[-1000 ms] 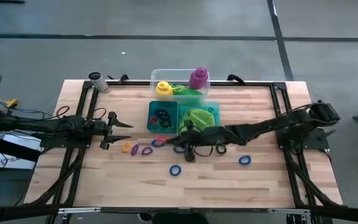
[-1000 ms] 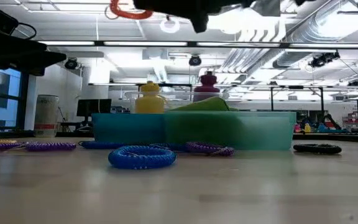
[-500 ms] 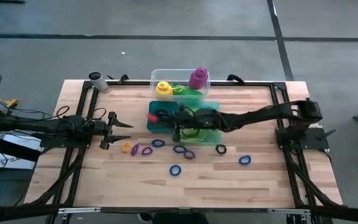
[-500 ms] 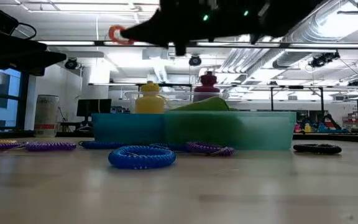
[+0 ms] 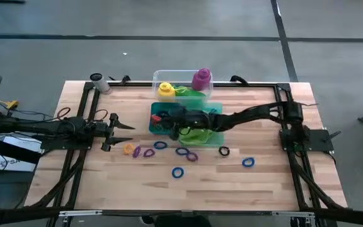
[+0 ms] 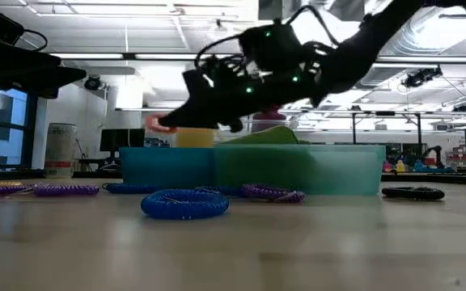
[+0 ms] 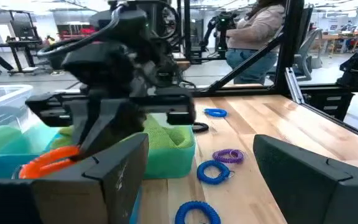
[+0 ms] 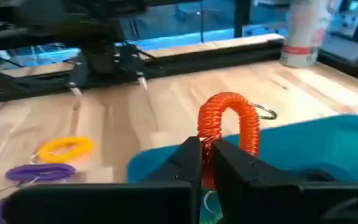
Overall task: Pick & Place Sports Items
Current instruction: Put the orange spring keychain into the transparent bin, then put the blue spring keychain into the blue bin
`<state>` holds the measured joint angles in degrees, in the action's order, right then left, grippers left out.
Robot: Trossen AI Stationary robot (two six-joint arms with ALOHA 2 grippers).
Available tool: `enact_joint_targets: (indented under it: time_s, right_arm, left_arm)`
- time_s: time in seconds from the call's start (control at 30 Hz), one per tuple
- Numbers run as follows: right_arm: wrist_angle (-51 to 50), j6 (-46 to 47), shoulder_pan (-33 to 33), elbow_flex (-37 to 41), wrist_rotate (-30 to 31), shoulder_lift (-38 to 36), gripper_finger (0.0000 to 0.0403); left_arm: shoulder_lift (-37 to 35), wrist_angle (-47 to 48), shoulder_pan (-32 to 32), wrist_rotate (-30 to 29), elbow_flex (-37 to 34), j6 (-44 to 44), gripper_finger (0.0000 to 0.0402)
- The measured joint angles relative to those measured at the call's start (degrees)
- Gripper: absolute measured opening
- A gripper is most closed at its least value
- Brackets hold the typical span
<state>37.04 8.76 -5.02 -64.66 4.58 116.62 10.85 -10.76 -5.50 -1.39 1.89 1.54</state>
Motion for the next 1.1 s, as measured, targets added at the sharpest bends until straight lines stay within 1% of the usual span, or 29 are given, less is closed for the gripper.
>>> enact_joint_targets:
  time_s: [0.23,0.3,0.37,0.6,0.77,0.93,1.1]
  right_arm:
    - [-1.1,3.18,-0.34,0.0,2.58,0.07,0.0002]
    - [-1.1,3.26,-0.35,0.0,3.02,0.07,0.0009]
    - [-1.14,3.25,-0.39,0.0,3.02,0.07,0.0027]
    - [-1.11,3.69,-0.16,0.0,3.41,0.07,0.012]
    - [-1.18,3.69,0.73,0.0,2.98,0.07,0.0171]
    - [-1.6,2.98,1.73,0.0,4.58,-0.73,0.0202]
    - [-3.87,1.42,2.29,0.0,4.92,-3.98,0.0211]
  left_arm:
    - [0.02,0.02,0.0,0.0,0.02,0.0,0.0236]
    - [0.0,0.02,0.02,0.01,0.0,0.0,0.0236]
    - [0.01,0.01,0.0,0.01,0.01,0.0,0.0236]
    - [0.01,0.02,0.01,0.0,0.02,0.0,0.0236]
    - [0.01,0.01,0.01,0.02,0.01,0.0,0.0236]
    - [0.02,0.0,0.0,0.0,0.0,-0.02,0.0236]
    - [0.02,0.02,0.01,0.0,0.02,0.0,0.0236]
